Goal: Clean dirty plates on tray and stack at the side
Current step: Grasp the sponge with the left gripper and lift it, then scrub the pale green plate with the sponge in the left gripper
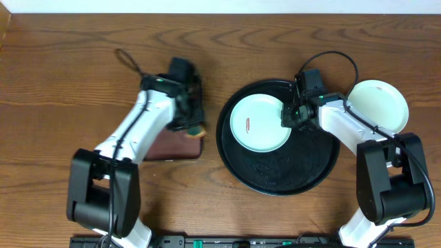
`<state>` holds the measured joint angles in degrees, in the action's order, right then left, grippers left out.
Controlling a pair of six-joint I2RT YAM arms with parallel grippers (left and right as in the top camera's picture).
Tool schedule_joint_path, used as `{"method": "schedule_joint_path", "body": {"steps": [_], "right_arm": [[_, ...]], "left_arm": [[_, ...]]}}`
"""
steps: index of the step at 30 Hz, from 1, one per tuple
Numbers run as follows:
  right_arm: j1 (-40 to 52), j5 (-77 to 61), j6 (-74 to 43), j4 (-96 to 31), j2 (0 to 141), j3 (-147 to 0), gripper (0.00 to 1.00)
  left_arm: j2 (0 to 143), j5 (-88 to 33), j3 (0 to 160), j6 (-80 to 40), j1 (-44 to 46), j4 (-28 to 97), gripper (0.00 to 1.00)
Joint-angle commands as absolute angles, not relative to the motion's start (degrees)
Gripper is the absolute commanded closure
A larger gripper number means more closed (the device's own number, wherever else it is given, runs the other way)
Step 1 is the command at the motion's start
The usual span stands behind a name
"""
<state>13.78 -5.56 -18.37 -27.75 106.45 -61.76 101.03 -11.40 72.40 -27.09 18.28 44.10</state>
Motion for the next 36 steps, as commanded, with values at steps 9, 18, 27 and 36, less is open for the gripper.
{"method": "schedule_joint_path", "body": {"steps": [9,18,27,36], "right_arm": [[13.93,-3.92,-18.17,-29.1,109.03,-60.2,0.99],[13.98,-3.95,-18.17,-29.15,109.03,-60.2,0.99],[13.98,-3.95,-18.17,-29.15,109.03,-60.2,0.99],[13.98,-3.95,-18.17,-29.3,109.03,-60.2,0.99]], "left_arm": [[109.65,-19.79,73.65,-42.76,33.65,19.25,0.93],[119.37,-26.33,73.65,-47.18,34.3,9.34,0.93],[119.35,-3.31,75.46,-39.75,31.81,29.76,0.93],[119.35,5.72,84.55,-33.69,32.51,40.45,0.92]]}}
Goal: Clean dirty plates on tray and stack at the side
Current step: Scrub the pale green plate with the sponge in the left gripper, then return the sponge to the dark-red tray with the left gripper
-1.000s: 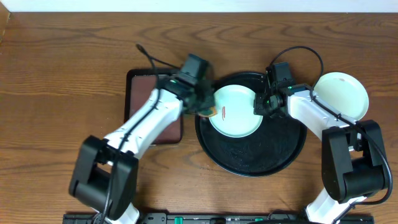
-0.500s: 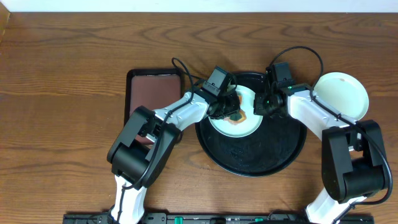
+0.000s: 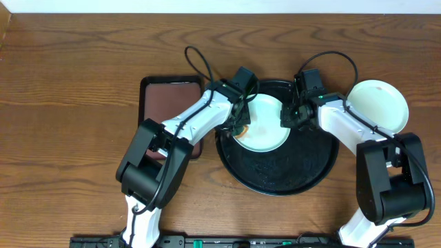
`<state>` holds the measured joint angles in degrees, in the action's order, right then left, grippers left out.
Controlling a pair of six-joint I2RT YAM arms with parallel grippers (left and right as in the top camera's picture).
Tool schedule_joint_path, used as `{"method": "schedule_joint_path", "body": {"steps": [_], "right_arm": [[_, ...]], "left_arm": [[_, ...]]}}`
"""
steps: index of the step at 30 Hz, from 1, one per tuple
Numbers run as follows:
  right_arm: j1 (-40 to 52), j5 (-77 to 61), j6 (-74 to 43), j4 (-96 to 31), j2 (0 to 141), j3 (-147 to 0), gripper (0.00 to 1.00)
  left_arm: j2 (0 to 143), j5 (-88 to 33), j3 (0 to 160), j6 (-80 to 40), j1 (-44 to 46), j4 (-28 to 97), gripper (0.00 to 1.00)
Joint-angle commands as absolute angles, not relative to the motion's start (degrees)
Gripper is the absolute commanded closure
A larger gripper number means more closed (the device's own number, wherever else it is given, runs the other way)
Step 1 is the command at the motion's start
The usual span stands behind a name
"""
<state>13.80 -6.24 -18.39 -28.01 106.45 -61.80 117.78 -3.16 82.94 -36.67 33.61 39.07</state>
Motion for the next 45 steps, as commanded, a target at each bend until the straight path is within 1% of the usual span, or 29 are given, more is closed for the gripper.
{"method": "schedule_joint_path", "body": {"steps": [1,4,8,13,16,20,24,28,30,31,32,33,36,38,39,42,45], "right_arm": [[13.98,-3.95,-18.2,-29.34,109.03,-60.2,0.99],[13.98,-3.95,-18.2,-29.41,109.03,-60.2,0.99],[13.98,-3.95,-18.17,-29.43,109.03,-60.2,0.99],[13.98,-3.95,-18.17,-29.5,109.03,-60.2,0.99],[13.98,-3.95,-18.17,-29.54,109.03,-60.2,0.99],[13.98,-3.95,-18.17,-29.56,109.03,-60.2,0.99],[13.98,-3.95,-18.17,-29.58,109.03,-60.2,0.99],[13.98,-3.97,-18.15,-29.67,109.03,-60.2,0.99],[13.96,-5.04,-17.89,-29.54,109.03,-60.2,0.99],[13.98,-5.17,-17.87,-29.52,109.03,-60.2,0.99],[13.98,-5.82,-16.97,-29.36,109.03,-60.2,0.99],[13.98,-6.37,-16.16,-29.23,109.03,-60.2,0.99],[13.98,-6.72,-15.55,-29.08,109.03,-60.2,0.99],[13.96,-6.72,-15.53,-28.77,109.03,-60.2,0.99],[13.96,-6.72,-14.66,-28.23,109.03,-60.2,0.99],[13.96,-6.72,-12.01,-26.02,109.03,-60.2,0.99],[13.91,-6.72,-8.91,-23.35,108.9,-60.47,0.99]], "left_arm": [[119.37,4.97,84.53,-33.71,32.64,40.18,0.93],[120.53,-1.23,84.51,-37.76,33.5,38.92,0.93],[120.62,-7.79,84.64,-38.41,34.04,36.82,0.93],[117.82,-1.13,88.14,-37.28,31.73,46.0,0.93],[113.03,3.44,91.13,-35.18,28.42,53.34,0.92],[107.48,4.19,91.15,-31.81,23.79,58.13,0.93],[106.34,4.12,90.83,-30.44,18.48,62.46,0.93],[106.52,4.08,85.62,-30.44,13.28,61.52,0.93],[106.52,4.08,80.73,-29.98,11.46,58.19,0.92],[106.52,4.1,79.31,-29.52,11.07,57.14,0.89],[106.52,4.1,77.23,-28.21,10.31,55.77,0.83],[106.52,4.05,77.12,-27.64,10.02,56.03,0.71],[105.41,1.39,78.43,-23.57,9.19,57.39,0.49],[104.05,0.16,79.88,-22.55,8.75,59.02,0.42],[102.32,-0.01,81.01,-22.5,8.36,60.53,0.36],[96.53,-0.01,82.11,-22.5,7.62,62.57,0.24],[89.32,0.03,82.11,-22.5,6.96,63.22,0.18]]}}
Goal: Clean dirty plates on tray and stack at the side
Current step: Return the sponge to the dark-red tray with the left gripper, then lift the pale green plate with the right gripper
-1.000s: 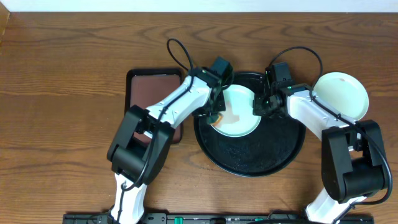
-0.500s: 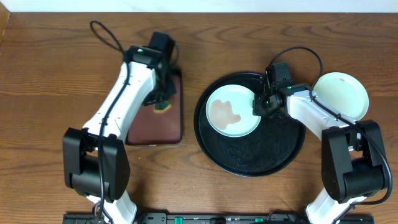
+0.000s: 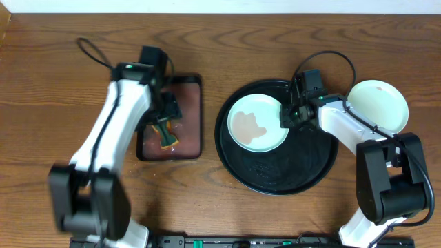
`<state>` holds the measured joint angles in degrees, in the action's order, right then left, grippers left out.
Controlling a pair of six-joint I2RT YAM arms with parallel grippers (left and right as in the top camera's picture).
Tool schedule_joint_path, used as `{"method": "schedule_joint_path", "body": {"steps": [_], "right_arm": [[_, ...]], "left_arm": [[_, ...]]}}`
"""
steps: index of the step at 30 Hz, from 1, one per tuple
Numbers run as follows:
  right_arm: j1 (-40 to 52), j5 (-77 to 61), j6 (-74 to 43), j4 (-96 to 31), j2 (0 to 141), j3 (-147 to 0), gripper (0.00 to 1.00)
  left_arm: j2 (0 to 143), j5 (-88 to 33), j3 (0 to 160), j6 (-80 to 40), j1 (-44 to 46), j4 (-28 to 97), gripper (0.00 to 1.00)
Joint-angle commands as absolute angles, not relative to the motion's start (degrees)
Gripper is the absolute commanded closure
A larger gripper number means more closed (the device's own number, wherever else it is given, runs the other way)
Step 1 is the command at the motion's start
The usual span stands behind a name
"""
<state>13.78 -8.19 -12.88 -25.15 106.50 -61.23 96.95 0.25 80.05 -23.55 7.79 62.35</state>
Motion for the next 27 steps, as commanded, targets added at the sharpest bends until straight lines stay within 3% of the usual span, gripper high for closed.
{"method": "schedule_joint_path", "body": {"steps": [1,12,17,22,27], "right_arm": [[13.91,-6.72,-8.86,-23.38,108.6,-61.04,0.99],[21.02,-8.43,-6.98,-24.27,96.03,-70.78,0.99],[28.4,-7.53,-6.98,-17.21,95.66,-72.97,0.99],[37.34,0.36,-3.75,-6.76,97.86,-72.97,0.99],[44.53,14.9,9.87,-0.91,101.56,-72.97,0.99]], "left_arm": [[87.15,0.03,82.11,-22.5,6.68,63.4,0.18],[73.95,0.03,82.11,-22.52,6.07,63.42,0.16],[74.11,0.03,82.02,-22.52,6.07,63.42,0.16],[74.11,0.03,81.97,-22.52,6.07,63.42,0.16],[74.11,0.03,81.97,-22.52,6.07,63.42,0.16]]}}
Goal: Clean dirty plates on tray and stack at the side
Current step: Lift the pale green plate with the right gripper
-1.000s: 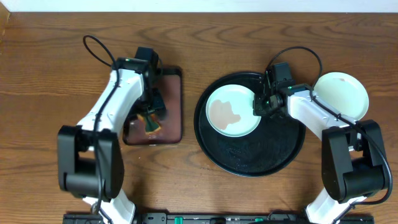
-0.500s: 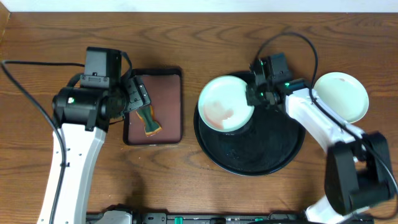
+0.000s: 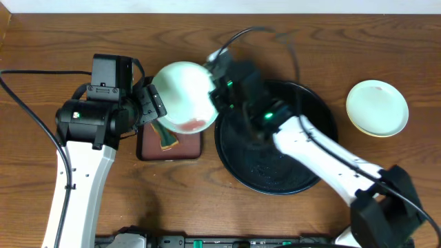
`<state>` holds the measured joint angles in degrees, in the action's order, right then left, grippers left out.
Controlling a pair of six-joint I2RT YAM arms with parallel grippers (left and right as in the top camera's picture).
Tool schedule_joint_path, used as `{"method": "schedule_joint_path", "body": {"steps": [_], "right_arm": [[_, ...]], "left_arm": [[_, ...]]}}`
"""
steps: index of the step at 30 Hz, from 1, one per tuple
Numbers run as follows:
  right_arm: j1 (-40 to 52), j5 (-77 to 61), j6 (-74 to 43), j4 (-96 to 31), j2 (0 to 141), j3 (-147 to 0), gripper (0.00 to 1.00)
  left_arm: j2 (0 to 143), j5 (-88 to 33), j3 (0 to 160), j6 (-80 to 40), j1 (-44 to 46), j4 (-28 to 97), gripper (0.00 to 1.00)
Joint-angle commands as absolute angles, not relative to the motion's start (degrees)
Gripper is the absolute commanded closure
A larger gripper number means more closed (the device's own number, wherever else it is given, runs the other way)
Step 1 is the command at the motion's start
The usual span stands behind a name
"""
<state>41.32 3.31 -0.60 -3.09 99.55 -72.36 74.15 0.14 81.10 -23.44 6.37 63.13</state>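
In the overhead view my right arm reaches across to the left, and its blurred gripper [image 3: 219,88] is shut on the rim of a pale green plate [image 3: 180,93]. The plate is held tilted above the brown rectangular tray [image 3: 189,146] and shows a reddish smear on its lower edge. A yellow-green sponge [image 3: 166,140] shows just under the plate, on the brown tray. My left gripper [image 3: 150,105] sits at the plate's left edge. Its fingertips are partly hidden, so its state is unclear. The round black tray [image 3: 282,172] holds no plate. A clean plate [image 3: 376,108] rests at the far right.
A black cable from the left arm [image 3: 27,89] loops over the table at the far left. The right arm's cable [image 3: 272,34] arcs above the black tray. The table's front edge carries the arm bases.
My right gripper has carried the smeared plate off the black tray and now holds it tilted over the brown tray. My left arm has shifted left, its gripper beside the plate.
At first the plate lay on the black tray with my right gripper on its rim and my left gripper at the brown tray. Then my left gripper was on the plate. Then it was back over the brown tray with the sponge, and the plate showed a brown smear. Now the plate hangs over the brown tray.
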Motion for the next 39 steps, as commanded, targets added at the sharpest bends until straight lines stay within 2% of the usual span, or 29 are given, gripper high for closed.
{"method": "schedule_joint_path", "body": {"steps": [1,11,17,22,34,39], "right_arm": [[45.3,17.12,11.62,-0.19,101.58,-72.97,0.99],[52.88,40.8,30.7,12.88,101.56,-72.99,0.99],[54.63,43.77,35.55,17.87,101.56,-72.99,0.99],[54.85,46.46,36.84,21.93,101.56,-72.99,0.99],[54.85,46.52,37.15,22.02,101.56,-72.99,0.99],[54.65,46.54,29.91,16.69,101.56,-72.99,0.99]], "left_arm": [[74.11,0.03,81.97,-22.52,6.07,63.42,0.16],[74.11,0.03,81.97,-22.52,6.07,63.42,0.16],[74.11,0.03,81.97,-22.52,6.07,63.42,0.16],[74.11,0.03,81.97,-22.52,6.07,63.42,0.16],[74.11,0.03,81.97,-22.52,6.07,63.42,0.16],[74.11,0.03,81.97,-22.52,6.07,63.42,0.16]]}}
